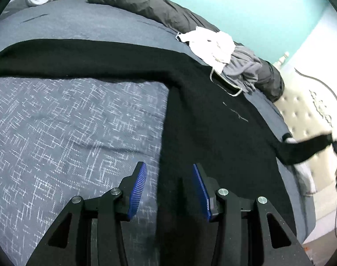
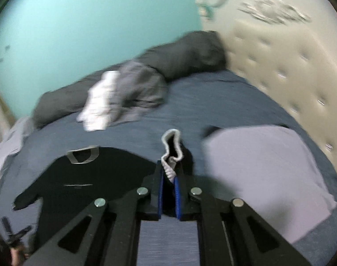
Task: Fold clothes
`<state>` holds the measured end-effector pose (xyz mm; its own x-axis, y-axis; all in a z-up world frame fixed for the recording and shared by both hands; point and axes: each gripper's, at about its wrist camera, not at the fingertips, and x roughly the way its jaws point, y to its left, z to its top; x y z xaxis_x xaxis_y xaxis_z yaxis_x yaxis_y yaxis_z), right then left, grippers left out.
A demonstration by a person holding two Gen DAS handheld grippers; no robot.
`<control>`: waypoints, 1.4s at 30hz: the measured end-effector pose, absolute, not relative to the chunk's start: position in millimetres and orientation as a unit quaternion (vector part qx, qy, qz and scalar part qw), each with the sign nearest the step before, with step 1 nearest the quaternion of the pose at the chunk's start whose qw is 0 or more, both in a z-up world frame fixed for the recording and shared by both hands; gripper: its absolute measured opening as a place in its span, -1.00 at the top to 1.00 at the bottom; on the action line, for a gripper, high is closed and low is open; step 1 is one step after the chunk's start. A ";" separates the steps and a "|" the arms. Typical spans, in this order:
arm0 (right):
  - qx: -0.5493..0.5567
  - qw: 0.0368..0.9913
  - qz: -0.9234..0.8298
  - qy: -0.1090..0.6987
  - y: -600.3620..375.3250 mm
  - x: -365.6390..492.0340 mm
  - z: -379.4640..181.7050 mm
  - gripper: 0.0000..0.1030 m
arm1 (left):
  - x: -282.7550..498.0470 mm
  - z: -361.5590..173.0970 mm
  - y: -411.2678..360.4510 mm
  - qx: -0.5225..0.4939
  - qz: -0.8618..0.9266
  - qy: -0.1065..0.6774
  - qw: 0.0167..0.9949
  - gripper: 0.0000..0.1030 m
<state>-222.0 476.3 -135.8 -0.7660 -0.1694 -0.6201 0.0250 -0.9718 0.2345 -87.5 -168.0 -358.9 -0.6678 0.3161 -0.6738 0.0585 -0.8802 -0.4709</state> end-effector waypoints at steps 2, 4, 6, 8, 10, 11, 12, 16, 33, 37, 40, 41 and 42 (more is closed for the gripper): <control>0.339 0.093 -0.930 -0.107 433.1 -220.7 -130.0 0.86 | -83.7 -357.1 -167.0 -0.401 0.884 -0.226 0.077 0.09; 0.342 0.133 -0.924 -0.108 387.1 -219.7 -126.6 0.86 | -79.9 -355.2 -166.5 -0.402 0.885 -0.219 0.082 0.09; 0.350 0.171 -0.915 -0.105 341.3 -217.2 -127.4 0.86 | -76.2 -352.1 -167.2 -0.400 0.888 -0.213 0.085 0.09; 0.362 0.212 -0.903 -0.097 292.8 -210.6 -130.0 0.86 | -72.2 -349.7 -170.4 -0.397 0.888 -0.215 0.087 0.09; 0.382 0.251 -0.886 -0.081 242.5 -198.9 -144.1 0.86 | -68.5 -347.9 -174.5 -0.394 0.888 -0.220 0.089 0.09; 0.394 0.269 -0.876 -0.075 219.6 -192.8 -153.7 0.86 | -67.1 -347.3 -176.9 -0.393 0.887 -0.224 0.090 0.09; 0.405 0.280 -0.867 -0.070 200.7 -187.5 -165.1 0.86 | -65.7 -346.6 -179.0 -0.392 0.887 -0.226 0.090 0.09; 0.451 0.309 -0.835 -0.060 145.8 -170.9 -214.4 0.86 | -61.7 -343.8 -185.0 -0.390 0.886 -0.231 0.096 0.09; 0.462 0.305 -0.831 -0.048 165.4 -152.4 -264.2 0.10 | -78.3 -344.4 -161.1 -0.405 0.877 -0.216 0.140 0.06; 0.454 0.250 -0.852 -0.069 225.9 -171.2 -255.4 0.10 | -88.1 -346.5 -140.6 -0.414 0.873 -0.203 0.158 0.06; 0.460 0.177 -0.869 -0.042 264.5 -187.9 -259.3 0.10 | -94.2 -349.0 -122.7 -0.422 0.868 -0.193 0.174 0.05; 0.464 0.156 -0.872 -0.033 276.4 -194.2 -262.8 0.10 | -96.0 -349.8 -116.8 -0.425 0.867 -0.190 0.179 0.05; 0.467 0.135 -0.873 -0.025 288.3 -200.6 -266.2 0.10 | -98.1 -350.7 -110.4 -0.427 0.866 -0.185 0.184 0.05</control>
<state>-200.6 288.3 -266.2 -0.5263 -0.2598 -0.8096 0.2132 -0.9621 0.1701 -98.1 -110.4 -350.7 -0.5670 0.4766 -0.6718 -0.1594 -0.8637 -0.4781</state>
